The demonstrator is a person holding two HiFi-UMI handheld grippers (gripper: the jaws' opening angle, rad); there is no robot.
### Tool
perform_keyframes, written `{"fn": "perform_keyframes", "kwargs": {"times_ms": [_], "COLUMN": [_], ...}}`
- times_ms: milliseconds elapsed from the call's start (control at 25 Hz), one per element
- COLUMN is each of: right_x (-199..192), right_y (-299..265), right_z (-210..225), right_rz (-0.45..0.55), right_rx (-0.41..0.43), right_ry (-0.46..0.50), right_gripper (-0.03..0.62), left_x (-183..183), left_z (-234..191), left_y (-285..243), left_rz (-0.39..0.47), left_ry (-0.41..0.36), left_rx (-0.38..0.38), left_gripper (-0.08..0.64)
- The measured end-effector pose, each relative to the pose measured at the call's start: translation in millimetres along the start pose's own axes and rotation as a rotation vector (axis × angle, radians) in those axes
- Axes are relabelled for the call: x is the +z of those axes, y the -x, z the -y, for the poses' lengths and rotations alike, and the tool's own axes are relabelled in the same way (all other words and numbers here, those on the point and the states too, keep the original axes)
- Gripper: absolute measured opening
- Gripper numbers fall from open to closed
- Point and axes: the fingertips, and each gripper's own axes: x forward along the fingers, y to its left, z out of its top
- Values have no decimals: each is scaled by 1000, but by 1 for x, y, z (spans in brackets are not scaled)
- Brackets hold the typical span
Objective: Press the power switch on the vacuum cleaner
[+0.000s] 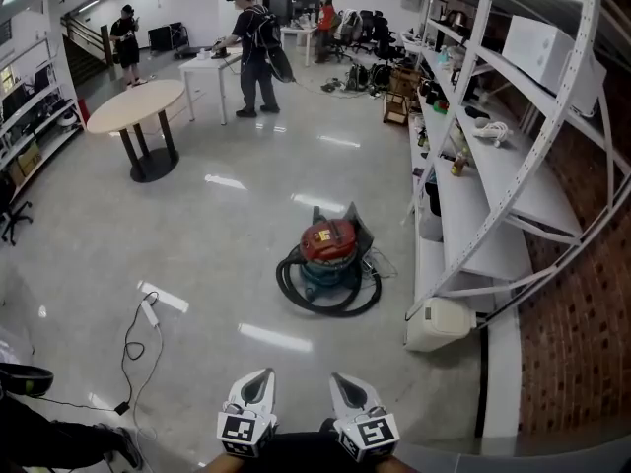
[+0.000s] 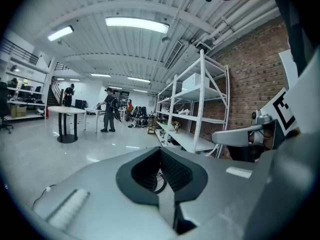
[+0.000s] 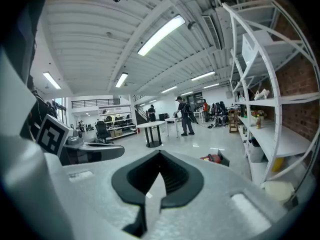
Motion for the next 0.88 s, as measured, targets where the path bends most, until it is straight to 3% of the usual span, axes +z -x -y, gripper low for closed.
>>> {"fn": "perform_keyframes", "kwargs": {"times_ms": [360,600,880], "right_x": [-3,2,-5], "right_y": [22,35,40], "right_z": [35,60,74], "right_rz": [32,45,28], "right_rx": [-17,-9,13], "right_ry": [-19,-16,-29], "right_gripper": [-8,-8,-8], "left_x": [0,7,-3], "left_z": [31,61,76], "left_y": [-20,-31,-28], "left_rz": [-7,16,-31], "left_ry": [-41,-24,-20], "left_rx": [5,3,16], "left_gripper": [14,15,15]}}
